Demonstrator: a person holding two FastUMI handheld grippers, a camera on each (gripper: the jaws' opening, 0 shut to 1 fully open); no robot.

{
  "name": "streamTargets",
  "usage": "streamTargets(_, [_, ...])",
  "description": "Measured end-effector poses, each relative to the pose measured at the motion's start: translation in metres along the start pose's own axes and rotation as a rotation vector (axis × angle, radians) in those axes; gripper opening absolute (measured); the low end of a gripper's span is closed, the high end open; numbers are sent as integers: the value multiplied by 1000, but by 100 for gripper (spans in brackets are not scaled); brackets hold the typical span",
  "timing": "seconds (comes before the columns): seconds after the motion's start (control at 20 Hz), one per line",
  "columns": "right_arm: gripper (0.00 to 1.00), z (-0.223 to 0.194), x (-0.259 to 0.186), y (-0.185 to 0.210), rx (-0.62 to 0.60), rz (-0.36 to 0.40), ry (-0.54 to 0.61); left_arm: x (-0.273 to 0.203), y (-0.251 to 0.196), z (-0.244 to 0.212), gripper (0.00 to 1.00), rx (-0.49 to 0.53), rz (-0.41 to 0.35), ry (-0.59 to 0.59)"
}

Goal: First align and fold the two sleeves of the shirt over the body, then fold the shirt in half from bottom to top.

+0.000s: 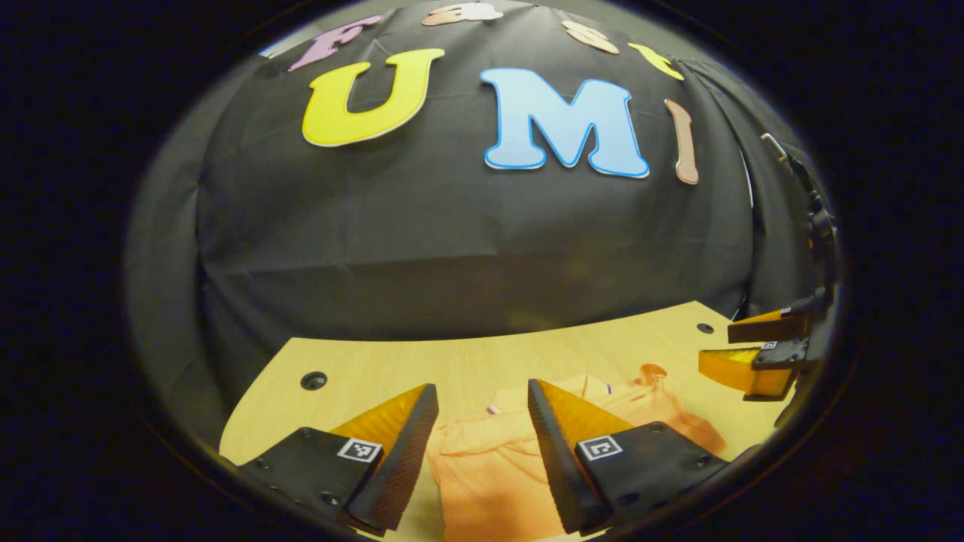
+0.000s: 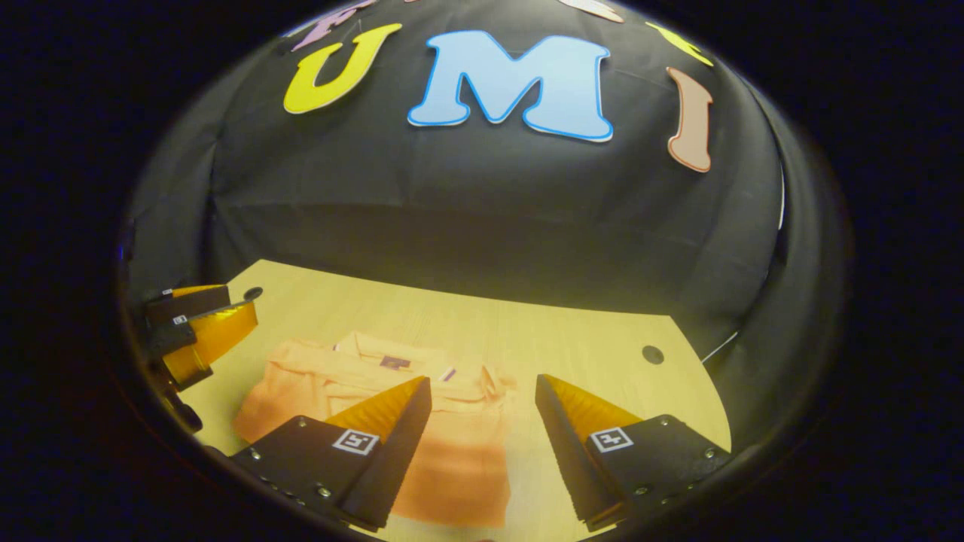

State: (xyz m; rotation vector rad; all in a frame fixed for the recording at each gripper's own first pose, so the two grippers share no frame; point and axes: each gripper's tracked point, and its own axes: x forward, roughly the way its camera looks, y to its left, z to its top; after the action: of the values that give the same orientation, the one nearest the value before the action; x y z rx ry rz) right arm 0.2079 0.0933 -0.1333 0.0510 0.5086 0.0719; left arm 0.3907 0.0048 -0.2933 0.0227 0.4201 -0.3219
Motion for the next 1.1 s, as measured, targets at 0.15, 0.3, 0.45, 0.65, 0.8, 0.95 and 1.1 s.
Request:
streamTargets(0.15, [86,16,-37,-9,-7,1,-68,-29,-9,13,87,-3,17,-32])
streamTargets(0.3, [87,26,-72,-16,7,3,-123,-57,-20,22,93,-11,33,-58])
streamTargets(0.45, [87,31,-104,-27,21,-2,-166,-86,-30,31,95,-14,56,-81])
streamTargets(0.65, [86,27,-141,-37,32,7,-201,-131,-46,42,94,-28,84,-123])
streamTargets(0.8, [86,17,-165,-43,43,24,-215,-167,-59,49,94,-15,114,-152])
streamTargets(0.95, [86,6,-190,-51,32,38,-228,-206,-73,52,94,-13,150,-177])
streamTargets(1.1, [86,5,-218,-60,37,22,-295,-251,-90,55,95,-9,179,-212])
